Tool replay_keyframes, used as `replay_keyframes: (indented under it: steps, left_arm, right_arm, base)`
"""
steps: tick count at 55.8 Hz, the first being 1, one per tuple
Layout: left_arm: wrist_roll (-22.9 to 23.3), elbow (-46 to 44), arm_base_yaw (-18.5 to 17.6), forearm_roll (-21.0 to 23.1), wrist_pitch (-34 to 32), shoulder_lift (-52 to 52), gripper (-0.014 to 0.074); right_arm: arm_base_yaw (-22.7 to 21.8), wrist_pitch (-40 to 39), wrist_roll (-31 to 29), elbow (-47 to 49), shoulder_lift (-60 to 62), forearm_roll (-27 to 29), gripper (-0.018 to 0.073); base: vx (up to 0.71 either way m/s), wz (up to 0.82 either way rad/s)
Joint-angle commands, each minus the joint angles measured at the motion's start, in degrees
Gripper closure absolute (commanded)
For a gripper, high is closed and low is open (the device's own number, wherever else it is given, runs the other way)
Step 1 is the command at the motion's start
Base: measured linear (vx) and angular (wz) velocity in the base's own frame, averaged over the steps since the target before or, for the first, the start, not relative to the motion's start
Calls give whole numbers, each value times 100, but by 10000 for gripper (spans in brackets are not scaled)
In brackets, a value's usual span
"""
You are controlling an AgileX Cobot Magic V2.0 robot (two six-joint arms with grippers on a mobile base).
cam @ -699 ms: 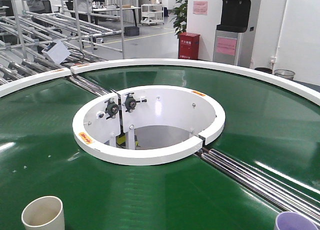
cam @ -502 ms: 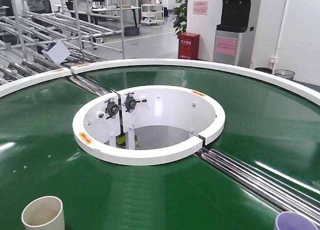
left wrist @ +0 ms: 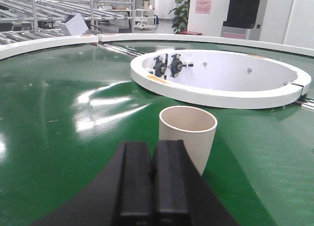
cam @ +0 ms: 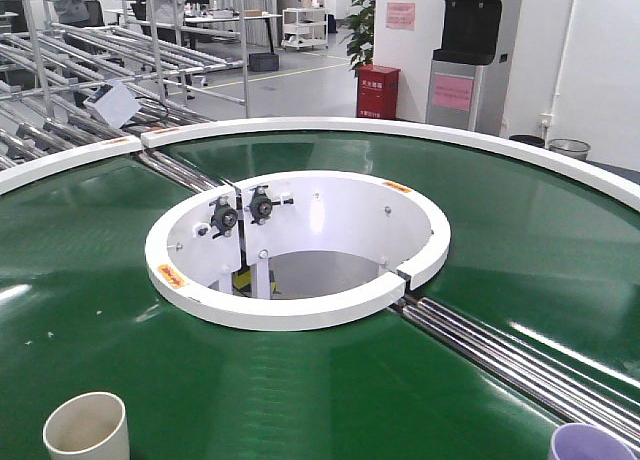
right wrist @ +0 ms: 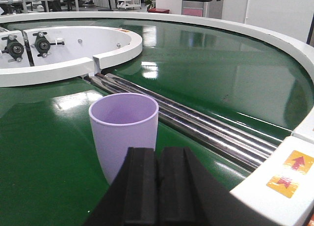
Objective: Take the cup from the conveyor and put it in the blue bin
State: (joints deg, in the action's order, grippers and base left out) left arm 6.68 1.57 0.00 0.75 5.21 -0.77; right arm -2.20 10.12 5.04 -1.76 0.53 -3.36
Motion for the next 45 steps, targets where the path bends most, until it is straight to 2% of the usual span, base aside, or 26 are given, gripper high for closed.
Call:
replay_keyframes:
  steps: [1, 26, 31, 38, 45]
  left_arm:
    - [34, 29, 8, 28, -476, -69, 603]
    - [34, 29, 8, 28, -476, -69, 603]
    - [-280, 29, 8, -189, -484, -69, 603]
    - [-324, 29, 8, -189, -478, -69, 603]
    - [-323, 29, 8, -184, -478, -69, 603]
  right_arm:
    - [-31, -497, -49, -107, 72, -54, 568]
    - [-31, -497, -49, -107, 72, -54, 568]
    - [-31, -497, -49, -107, 72, -54, 568]
    - [-31, -497, -49, -107, 72, -62, 568]
    - [-31, -492, -261, -107, 72, -433, 568]
  base:
    - [0, 0]
    - [0, 0]
    - [0, 0]
    - [0, 0]
    - [0, 0]
